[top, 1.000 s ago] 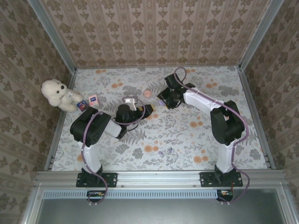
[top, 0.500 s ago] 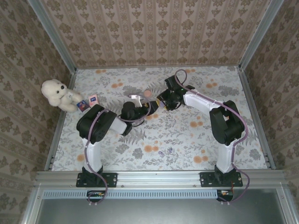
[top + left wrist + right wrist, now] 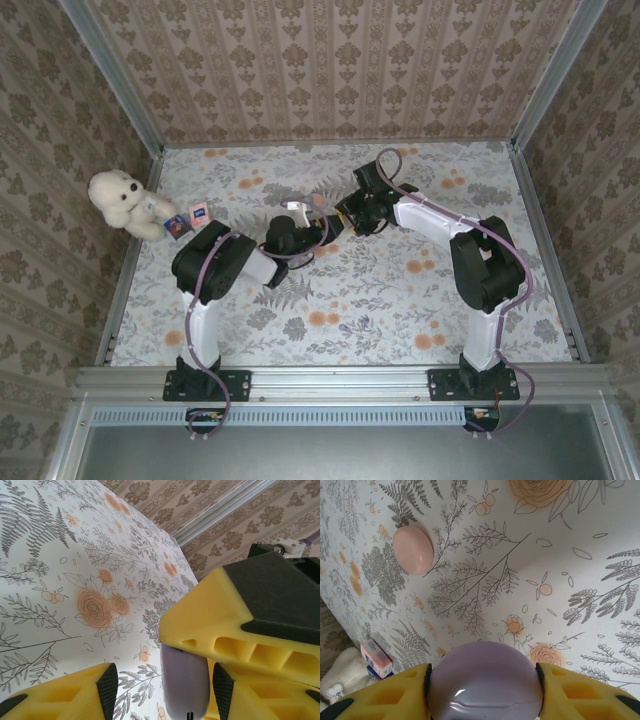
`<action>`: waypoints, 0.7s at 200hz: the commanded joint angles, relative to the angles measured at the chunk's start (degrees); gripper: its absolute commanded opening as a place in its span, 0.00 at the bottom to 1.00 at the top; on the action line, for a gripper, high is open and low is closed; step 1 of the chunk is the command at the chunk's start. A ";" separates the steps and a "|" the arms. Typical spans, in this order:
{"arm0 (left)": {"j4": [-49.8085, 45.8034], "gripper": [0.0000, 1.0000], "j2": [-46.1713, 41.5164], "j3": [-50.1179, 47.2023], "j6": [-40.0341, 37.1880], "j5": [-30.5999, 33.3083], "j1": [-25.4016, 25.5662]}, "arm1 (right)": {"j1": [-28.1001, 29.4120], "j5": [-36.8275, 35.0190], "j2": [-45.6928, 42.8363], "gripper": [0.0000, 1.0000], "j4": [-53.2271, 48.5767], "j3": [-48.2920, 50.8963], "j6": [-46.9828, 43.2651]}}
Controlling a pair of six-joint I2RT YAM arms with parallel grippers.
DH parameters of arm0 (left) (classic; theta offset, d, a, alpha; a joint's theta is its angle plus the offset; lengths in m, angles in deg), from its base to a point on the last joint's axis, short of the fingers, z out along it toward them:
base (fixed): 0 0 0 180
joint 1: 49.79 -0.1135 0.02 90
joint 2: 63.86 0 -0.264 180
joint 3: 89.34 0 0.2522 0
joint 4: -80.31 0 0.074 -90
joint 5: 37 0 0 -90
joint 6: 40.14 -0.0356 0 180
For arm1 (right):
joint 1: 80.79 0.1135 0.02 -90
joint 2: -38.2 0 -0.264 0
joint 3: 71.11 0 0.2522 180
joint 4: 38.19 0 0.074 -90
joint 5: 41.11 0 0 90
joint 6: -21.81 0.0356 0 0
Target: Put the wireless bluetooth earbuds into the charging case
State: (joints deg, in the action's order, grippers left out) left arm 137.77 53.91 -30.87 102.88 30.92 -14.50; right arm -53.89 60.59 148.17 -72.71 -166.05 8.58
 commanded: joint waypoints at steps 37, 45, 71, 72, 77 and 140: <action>2.15 0.50 2.10 2.22 0.97 0.53 0.75 | 0.35 1.74 -2.14 0.43 0.87 1.22 1.27; 2.17 0.48 2.19 2.31 1.04 0.71 0.75 | 0.43 1.76 -2.20 0.43 0.85 1.21 1.27; 2.19 0.42 2.45 2.43 1.13 1.16 0.80 | 0.36 1.83 -2.28 0.43 1.02 1.52 1.27; 2.18 0.42 2.46 2.50 1.08 1.17 0.82 | 0.40 1.83 -2.29 0.43 1.04 1.50 1.27; 2.25 0.41 2.45 2.55 1.13 1.25 0.83 | 0.37 1.83 -2.31 0.43 1.05 1.47 1.27; 2.37 0.30 3.33 3.49 1.56 2.09 1.26 | 0.35 2.29 -2.44 0.43 1.83 2.17 1.77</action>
State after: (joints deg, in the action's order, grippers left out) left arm 138.73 55.59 -29.27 103.91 31.37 -13.38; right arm -53.87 61.20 148.17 -71.15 -164.90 9.02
